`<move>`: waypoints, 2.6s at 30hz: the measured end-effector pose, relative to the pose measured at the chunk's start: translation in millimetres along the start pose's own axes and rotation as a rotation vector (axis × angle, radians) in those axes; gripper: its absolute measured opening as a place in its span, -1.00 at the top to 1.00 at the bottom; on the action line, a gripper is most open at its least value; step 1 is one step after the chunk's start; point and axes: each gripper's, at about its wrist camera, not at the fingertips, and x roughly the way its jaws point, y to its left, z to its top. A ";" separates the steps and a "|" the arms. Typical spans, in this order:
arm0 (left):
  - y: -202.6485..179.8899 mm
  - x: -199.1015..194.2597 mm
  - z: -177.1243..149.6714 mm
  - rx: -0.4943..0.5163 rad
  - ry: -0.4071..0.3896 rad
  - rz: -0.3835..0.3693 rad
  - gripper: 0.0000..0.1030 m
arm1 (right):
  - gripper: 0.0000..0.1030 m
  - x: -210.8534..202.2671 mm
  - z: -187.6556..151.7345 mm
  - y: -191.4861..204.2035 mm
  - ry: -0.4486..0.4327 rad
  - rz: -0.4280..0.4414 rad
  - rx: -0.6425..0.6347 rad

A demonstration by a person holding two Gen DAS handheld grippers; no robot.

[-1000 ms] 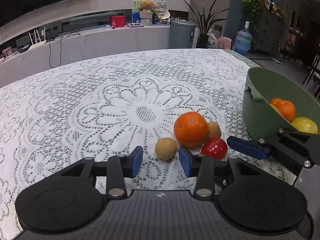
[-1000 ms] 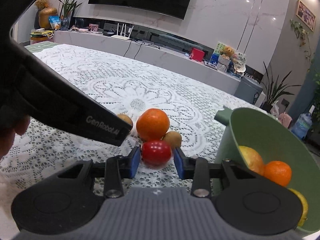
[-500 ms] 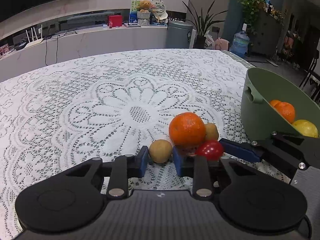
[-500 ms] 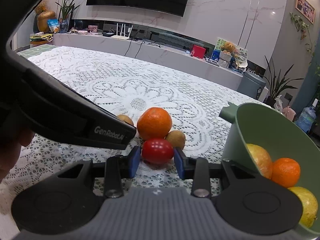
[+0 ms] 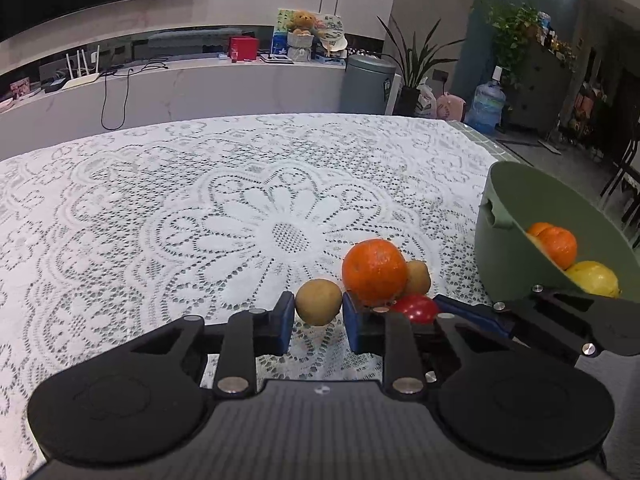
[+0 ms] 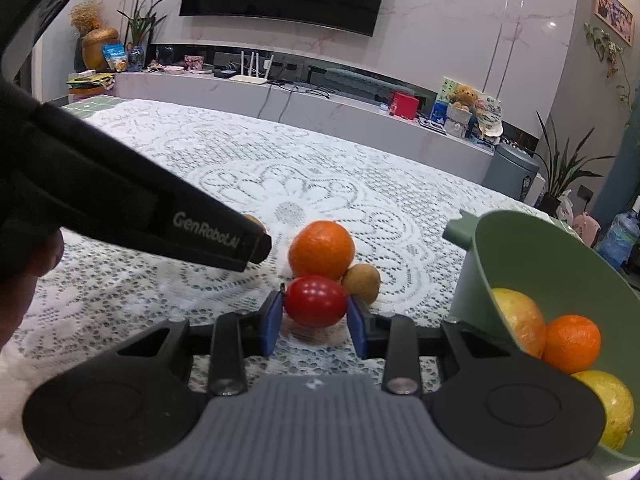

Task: Organize fruits
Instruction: 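Carry the tan fruit in the left gripper while the right gripper carries the tomato over the colander, then open the left gripper to drop the tan fruit while the right gripper releases the tomato into the colander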

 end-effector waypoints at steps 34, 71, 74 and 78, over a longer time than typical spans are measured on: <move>-87.0 -64.5 36.3 0.057 -0.062 -0.115 0.44 | 0.38 -119.9 19.6 -109.7 -0.013 -0.083 0.163; -175.3 54.5 63.6 0.316 0.369 -0.244 0.44 | 0.37 -54.1 16.1 -204.7 0.341 0.059 0.025; -175.4 60.4 64.7 0.301 0.385 -0.259 0.43 | 0.37 -48.8 17.0 -205.9 0.362 0.043 0.016; -175.5 63.7 67.3 0.285 0.386 -0.269 0.44 | 0.37 -41.5 16.8 -211.7 0.391 0.047 0.030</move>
